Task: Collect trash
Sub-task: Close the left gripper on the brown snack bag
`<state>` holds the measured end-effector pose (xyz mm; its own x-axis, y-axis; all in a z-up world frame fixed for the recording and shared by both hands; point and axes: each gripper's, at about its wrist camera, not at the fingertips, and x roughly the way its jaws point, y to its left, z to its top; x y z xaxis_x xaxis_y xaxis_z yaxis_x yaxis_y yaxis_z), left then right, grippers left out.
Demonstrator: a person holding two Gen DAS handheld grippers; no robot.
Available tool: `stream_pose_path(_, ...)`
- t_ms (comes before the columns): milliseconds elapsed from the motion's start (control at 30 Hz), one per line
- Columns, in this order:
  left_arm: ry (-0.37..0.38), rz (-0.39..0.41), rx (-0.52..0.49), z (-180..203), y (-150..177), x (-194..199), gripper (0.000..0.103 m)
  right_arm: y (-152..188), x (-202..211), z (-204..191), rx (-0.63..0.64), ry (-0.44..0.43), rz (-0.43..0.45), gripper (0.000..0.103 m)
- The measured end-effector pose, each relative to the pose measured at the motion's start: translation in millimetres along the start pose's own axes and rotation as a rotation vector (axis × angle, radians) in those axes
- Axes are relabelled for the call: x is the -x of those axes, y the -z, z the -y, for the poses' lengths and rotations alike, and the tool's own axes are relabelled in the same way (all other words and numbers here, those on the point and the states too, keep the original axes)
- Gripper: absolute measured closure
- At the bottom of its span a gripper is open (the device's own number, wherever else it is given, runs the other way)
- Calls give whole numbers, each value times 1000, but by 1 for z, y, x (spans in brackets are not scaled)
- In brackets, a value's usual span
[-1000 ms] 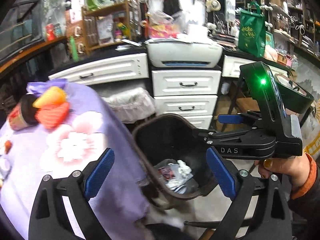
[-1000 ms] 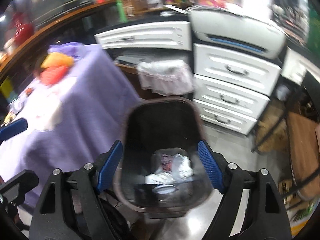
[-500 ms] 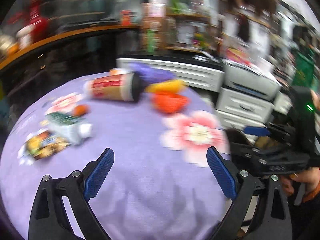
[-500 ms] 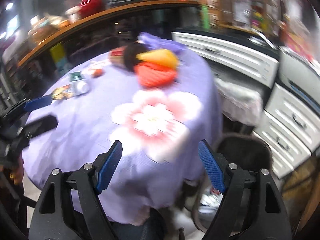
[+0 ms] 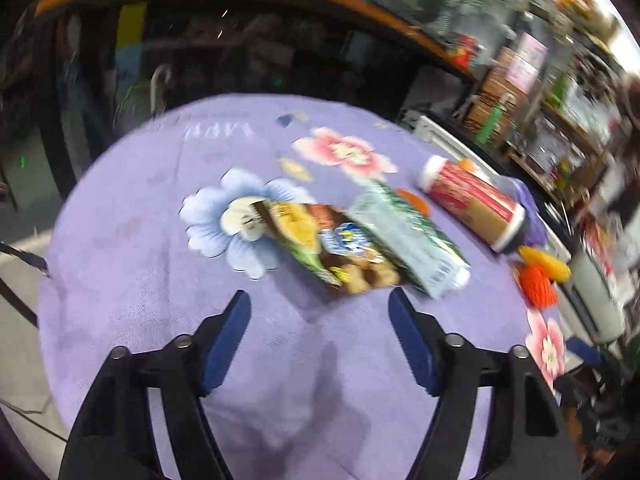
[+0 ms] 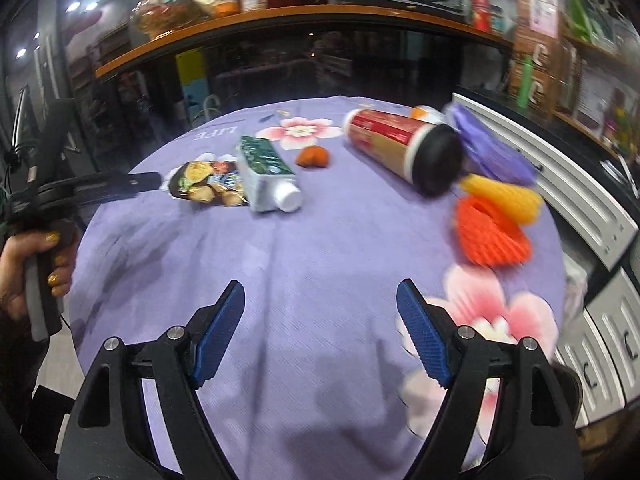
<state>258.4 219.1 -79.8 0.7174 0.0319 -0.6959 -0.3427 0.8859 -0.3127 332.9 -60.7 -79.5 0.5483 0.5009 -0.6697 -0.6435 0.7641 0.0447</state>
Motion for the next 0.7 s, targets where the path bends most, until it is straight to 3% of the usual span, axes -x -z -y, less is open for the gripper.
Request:
stream_pose_path(267,93,-69,67,-13,-23,-39,46,-21,-30,-24,68,-2,-25,25)
stream_pose_path(567,135,-117,29,-2,-26,-60,82,-61,-73,-35,135,-42,-34,25)
stream_pose_path(700,140,-102,8,-1,-29,-60,95,-93,-107,-32,135,-118,-62,25)
